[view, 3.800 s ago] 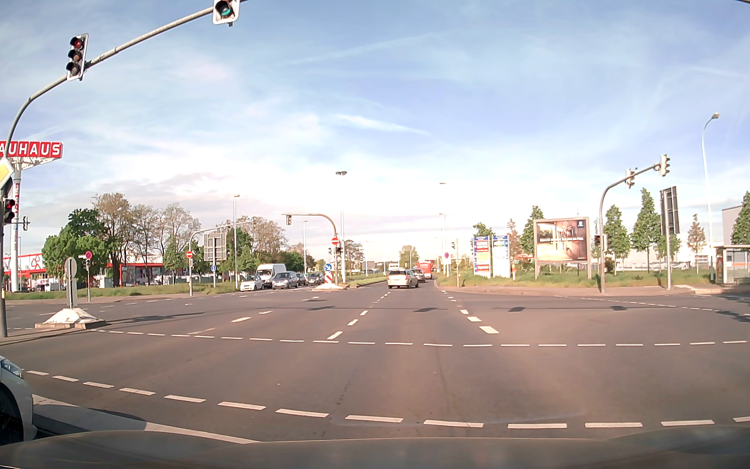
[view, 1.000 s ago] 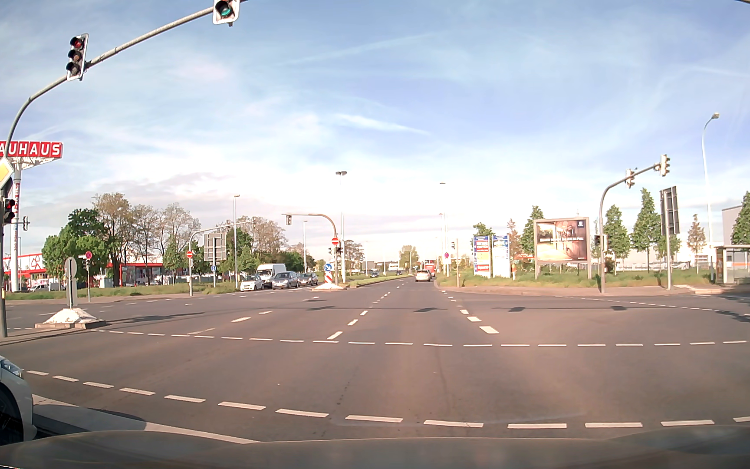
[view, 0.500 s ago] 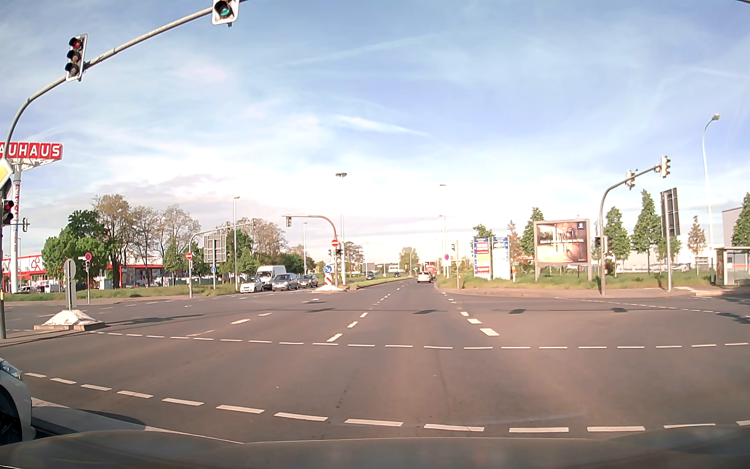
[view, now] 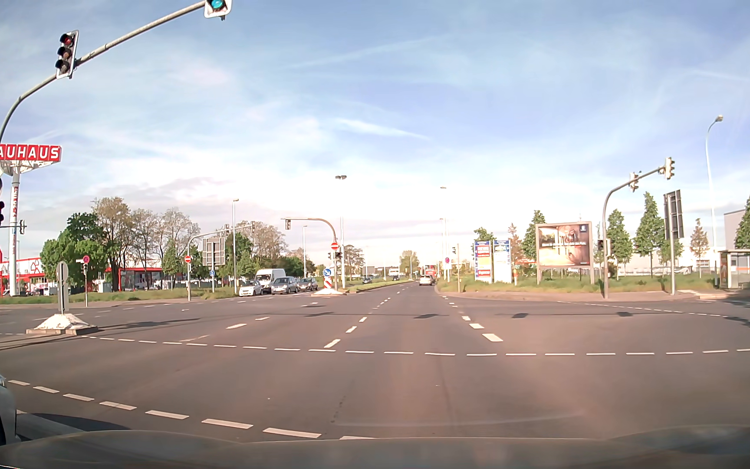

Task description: Follow the waypoints while adhering to traffic rules and regulations

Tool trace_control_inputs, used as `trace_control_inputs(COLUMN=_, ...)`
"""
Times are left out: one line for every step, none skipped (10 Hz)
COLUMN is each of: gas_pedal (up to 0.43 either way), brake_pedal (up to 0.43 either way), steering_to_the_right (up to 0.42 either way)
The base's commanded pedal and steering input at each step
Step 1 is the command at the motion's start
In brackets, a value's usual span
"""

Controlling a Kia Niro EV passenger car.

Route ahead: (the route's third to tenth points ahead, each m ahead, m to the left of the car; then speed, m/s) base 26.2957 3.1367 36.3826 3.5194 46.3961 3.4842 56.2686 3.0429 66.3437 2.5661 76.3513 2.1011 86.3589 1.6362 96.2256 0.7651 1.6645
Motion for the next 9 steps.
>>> trace_control_inputs(gas_pedal=0.512, brake_pedal=0.000, steering_to_the_right=-0.005)
trace_control_inputs(gas_pedal=0.512, brake_pedal=0.000, steering_to_the_right=-0.005)
trace_control_inputs(gas_pedal=0.520, brake_pedal=0.000, steering_to_the_right=-0.004)
trace_control_inputs(gas_pedal=0.520, brake_pedal=0.000, steering_to_the_right=-0.003)
trace_control_inputs(gas_pedal=0.531, brake_pedal=0.000, steering_to_the_right=0.000)
trace_control_inputs(gas_pedal=0.539, brake_pedal=0.000, steering_to_the_right=0.001)
trace_control_inputs(gas_pedal=0.551, brake_pedal=0.000, steering_to_the_right=0.001)
trace_control_inputs(gas_pedal=0.559, brake_pedal=0.000, steering_to_the_right=0.001)
trace_control_inputs(gas_pedal=0.571, brake_pedal=0.000, steering_to_the_right=0.002)
